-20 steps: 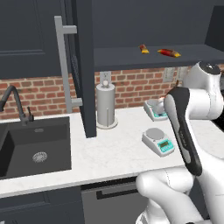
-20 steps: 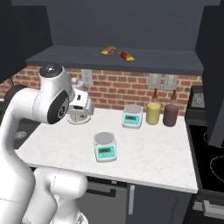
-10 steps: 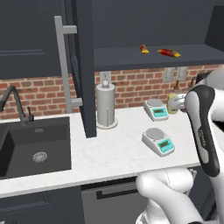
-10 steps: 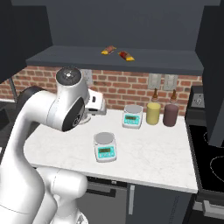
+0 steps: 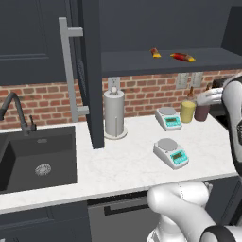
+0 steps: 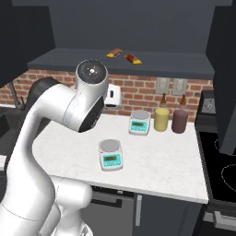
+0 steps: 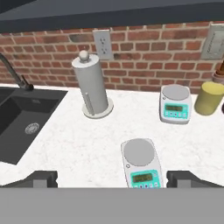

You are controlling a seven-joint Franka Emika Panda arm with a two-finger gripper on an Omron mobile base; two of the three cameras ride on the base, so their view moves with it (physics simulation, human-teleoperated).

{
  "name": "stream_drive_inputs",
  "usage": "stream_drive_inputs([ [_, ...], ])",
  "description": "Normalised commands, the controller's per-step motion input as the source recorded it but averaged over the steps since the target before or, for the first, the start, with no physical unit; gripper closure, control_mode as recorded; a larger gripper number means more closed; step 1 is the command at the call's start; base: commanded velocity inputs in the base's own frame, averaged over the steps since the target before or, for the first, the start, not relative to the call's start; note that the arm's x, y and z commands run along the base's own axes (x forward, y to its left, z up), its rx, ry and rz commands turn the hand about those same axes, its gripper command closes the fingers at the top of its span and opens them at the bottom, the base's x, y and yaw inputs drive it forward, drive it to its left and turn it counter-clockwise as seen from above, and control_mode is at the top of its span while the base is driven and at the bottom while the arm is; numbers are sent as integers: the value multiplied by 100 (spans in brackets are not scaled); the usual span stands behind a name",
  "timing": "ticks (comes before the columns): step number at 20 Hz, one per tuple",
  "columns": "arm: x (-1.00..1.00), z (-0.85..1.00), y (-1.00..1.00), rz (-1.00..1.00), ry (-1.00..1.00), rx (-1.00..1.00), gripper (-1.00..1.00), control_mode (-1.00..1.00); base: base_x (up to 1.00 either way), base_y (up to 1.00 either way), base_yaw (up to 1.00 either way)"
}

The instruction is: Pick the bar and place it on the digital scale for weighing, and close the cabinet.

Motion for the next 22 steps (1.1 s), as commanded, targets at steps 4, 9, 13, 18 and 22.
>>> stream_drive_inputs([
  [4, 0, 39, -21, 7, -9, 1, -100, -100, 0, 0, 0],
  [9, 4, 35, -16, 5, -7, 0, -100, -100, 0, 0, 0],
  [13, 8, 37, -14, 2, -7, 0, -100, -100, 0, 0, 0],
  [18, 15, 23, -17, 3, -3, 0, -100, -100, 0, 0, 0],
  [22, 17, 13, -24, 5, -6, 0, -100, -100, 0, 0, 0],
])
